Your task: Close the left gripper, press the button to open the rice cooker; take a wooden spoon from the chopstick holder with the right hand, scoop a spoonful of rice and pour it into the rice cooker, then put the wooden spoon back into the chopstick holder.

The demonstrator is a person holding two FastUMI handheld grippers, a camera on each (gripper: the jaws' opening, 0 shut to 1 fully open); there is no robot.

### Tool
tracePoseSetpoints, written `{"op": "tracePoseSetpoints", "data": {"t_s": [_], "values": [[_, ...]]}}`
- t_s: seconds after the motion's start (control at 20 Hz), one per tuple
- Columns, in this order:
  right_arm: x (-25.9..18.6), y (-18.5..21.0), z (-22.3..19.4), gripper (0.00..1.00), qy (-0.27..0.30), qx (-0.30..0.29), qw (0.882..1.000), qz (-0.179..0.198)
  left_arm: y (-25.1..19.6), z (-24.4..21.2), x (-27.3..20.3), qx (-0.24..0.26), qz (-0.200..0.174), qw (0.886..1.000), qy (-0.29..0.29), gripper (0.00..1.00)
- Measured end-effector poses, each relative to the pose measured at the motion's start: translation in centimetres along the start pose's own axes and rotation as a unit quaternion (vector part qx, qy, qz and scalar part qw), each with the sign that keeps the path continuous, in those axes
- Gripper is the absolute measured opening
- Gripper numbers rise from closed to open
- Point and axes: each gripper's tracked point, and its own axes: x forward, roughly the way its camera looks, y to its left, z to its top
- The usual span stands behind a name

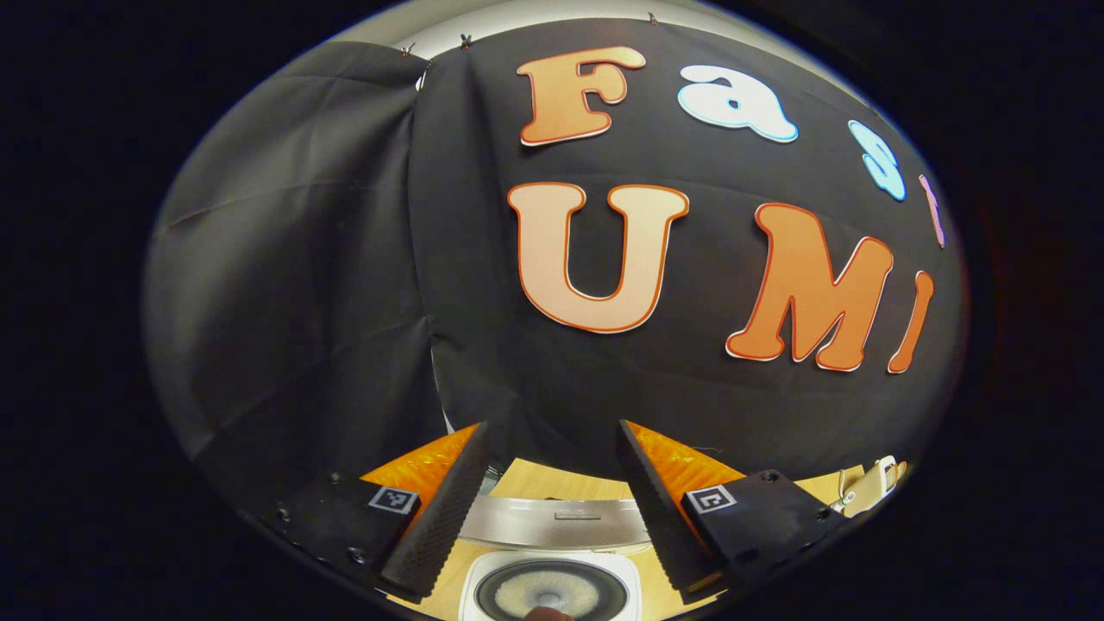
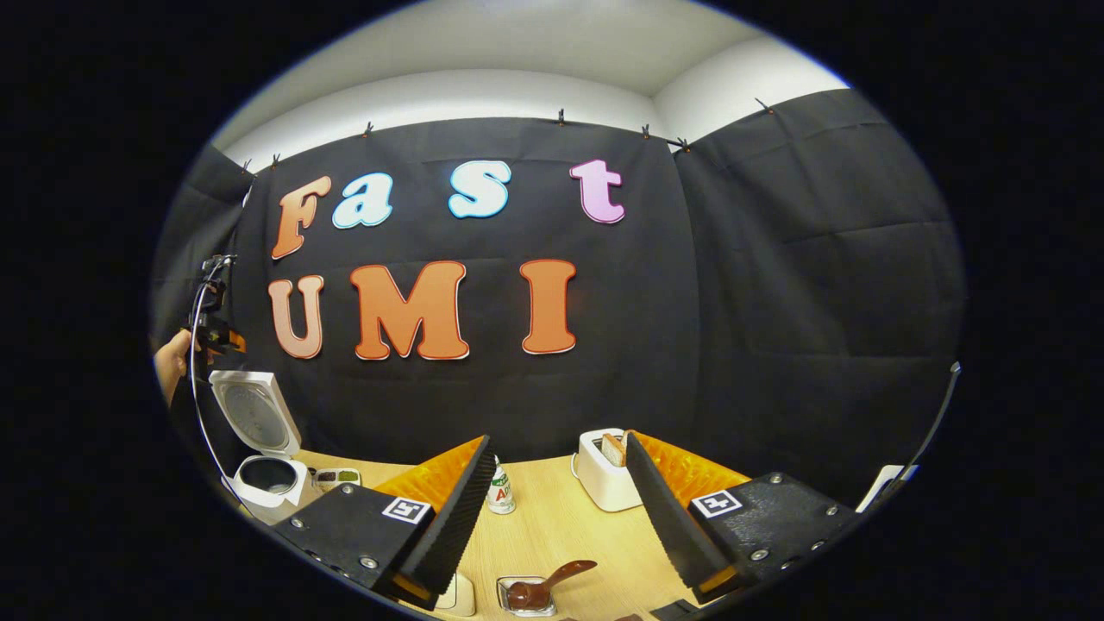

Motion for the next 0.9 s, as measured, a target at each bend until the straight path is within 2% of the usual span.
{"op": "tracePoseSetpoints", "data": {"t_s": [0.25,0.4,0.45,0.5,0.8,0.9], "values": [[0.4,0.6,1.2,0.94,-0.003,0.027,1.0,0.008,0.0,-3.7,1.5,-0.015,-0.002,0.998,0.068,0.97],[0.2,0.7,2.1,0.94,-0.022,0.013,1.0,0.015,1.1,-4.5,1.4,0.02,0.017,0.997,0.079,0.98],[0.2,0.9,2.5,0.94,-0.025,0.011,0.999,0.021,1.3,-4.8,1.1,0.036,0.015,0.995,0.088,0.99],[0.2,1.1,3.0,0.94,-0.031,0.01,0.999,0.024,0.8,-5.2,1.0,0.028,0.003,0.995,0.097,0.99],[0.4,2.1,3.6,0.94,-0.041,0.012,0.998,0.051,0.9,-7.6,-2.8,0.028,0.006,0.99,0.135,0.98],[0.5,2.7,3.9,0.94,-0.046,0.011,0.997,0.062,0.5,-9.4,-4.2,0.03,-0.006,0.987,0.156,0.98]]}}
